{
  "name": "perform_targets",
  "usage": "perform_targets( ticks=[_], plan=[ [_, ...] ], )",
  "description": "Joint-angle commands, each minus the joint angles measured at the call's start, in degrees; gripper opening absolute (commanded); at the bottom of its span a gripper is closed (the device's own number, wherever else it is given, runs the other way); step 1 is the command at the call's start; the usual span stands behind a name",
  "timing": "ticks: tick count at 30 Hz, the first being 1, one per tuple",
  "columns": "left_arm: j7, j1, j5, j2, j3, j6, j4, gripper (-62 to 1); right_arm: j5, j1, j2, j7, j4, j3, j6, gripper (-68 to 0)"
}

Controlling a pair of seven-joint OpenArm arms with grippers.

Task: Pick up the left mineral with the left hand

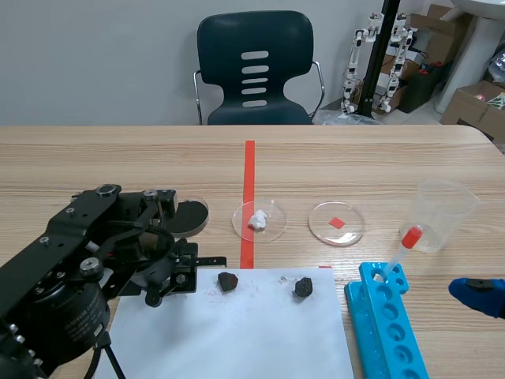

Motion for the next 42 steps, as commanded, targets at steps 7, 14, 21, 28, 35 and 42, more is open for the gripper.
perform_targets(
  ticks=[7, 14, 21, 28, 35, 42],
  plan=[
    [-0.5, 0.7, 0.4, -0.7, -0.2, 0.3, -0.9, -52.4, 0.9, 0.1, 0.0, 0.9, 0.5, 0.1, 0.0, 0.4],
    [-2.6, 4.4, 0.5, -2.4, -0.2, 0.3, 8.2, -52.3, 0.9, 0.1, 0.0, 0.9, 0.5, 0.1, 0.0, 0.4],
    [-6.6, 10.5, 0.6, -4.5, -0.2, 0.3, 19.7, -52.3, 0.9, 0.1, 0.0, 0.9, 0.5, 0.1, 0.0, 0.4],
    [-12.4, 17.0, 0.5, -7.8, -0.2, 0.3, 30.3, -52.3, 0.9, 0.1, 0.0, 0.9, 0.5, 0.1, 0.0, 0.4],
    [-32.1, 26.2, 0.4, -12.7, -0.2, 0.0, 37.5, -52.3, 0.9, 0.1, 0.0, 0.9, 0.5, 0.1, 0.0, 0.4],
    [-54.5, 37.6, 0.4, -20.0, -0.2, -7.1, 42.1, -52.3, 0.9, 0.1, 0.0, 0.9, 0.5, 0.1, 0.0, 0.4]
  ],
)
